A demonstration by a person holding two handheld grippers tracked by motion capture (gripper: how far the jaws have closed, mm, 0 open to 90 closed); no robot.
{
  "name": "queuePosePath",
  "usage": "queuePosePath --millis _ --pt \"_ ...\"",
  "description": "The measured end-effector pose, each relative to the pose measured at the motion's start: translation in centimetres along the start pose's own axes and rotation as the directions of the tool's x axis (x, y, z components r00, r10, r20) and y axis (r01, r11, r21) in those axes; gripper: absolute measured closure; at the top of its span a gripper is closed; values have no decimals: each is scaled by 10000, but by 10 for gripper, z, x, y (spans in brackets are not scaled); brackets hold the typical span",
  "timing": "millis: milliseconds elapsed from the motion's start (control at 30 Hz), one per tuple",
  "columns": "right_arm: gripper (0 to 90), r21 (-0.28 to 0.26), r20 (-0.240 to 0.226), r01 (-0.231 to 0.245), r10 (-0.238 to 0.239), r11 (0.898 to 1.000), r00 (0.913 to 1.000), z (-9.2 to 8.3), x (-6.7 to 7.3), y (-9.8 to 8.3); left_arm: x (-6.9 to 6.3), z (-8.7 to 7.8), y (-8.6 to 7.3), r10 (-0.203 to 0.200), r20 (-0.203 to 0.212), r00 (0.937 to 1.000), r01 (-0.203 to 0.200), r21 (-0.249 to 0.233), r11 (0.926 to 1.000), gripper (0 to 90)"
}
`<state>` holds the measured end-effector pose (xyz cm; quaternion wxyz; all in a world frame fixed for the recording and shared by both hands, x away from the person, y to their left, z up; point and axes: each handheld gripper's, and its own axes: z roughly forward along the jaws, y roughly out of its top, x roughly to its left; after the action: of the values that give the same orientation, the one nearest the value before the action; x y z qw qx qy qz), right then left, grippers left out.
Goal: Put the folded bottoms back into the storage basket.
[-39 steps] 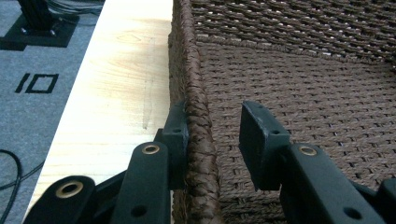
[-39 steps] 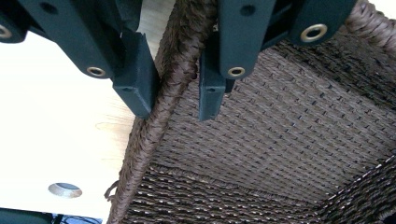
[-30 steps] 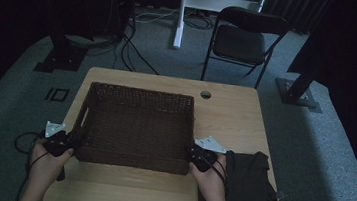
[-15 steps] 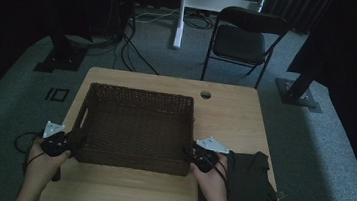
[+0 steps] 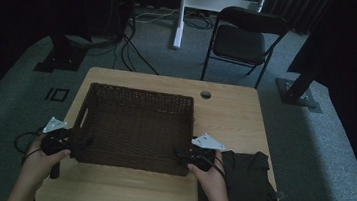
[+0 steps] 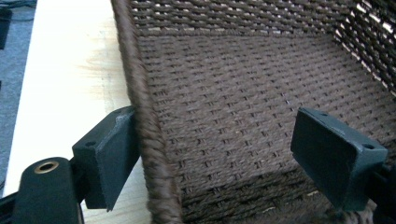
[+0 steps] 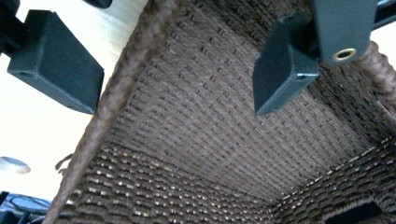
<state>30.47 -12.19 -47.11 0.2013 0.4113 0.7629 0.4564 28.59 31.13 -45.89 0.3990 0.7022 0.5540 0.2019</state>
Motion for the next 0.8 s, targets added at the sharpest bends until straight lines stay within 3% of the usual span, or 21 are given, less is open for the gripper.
queuePosePath --millis 400,633,800 --pt "135 -699 400 453 -425 9965 9983 -20 -10 17 -7 -20 20 366 -126 9993 -374 -701 9968 148" --pt "128 -1074 438 352 -306 9936 9986 -32 -17 21 -21 -24 30 646 322 9974 -612 -964 9935 148" --pt "128 -1138 535 599 -541 9917 9971 -43 -20 22 -39 -22 36 1050 902 9904 -954 -1054 9898 148"
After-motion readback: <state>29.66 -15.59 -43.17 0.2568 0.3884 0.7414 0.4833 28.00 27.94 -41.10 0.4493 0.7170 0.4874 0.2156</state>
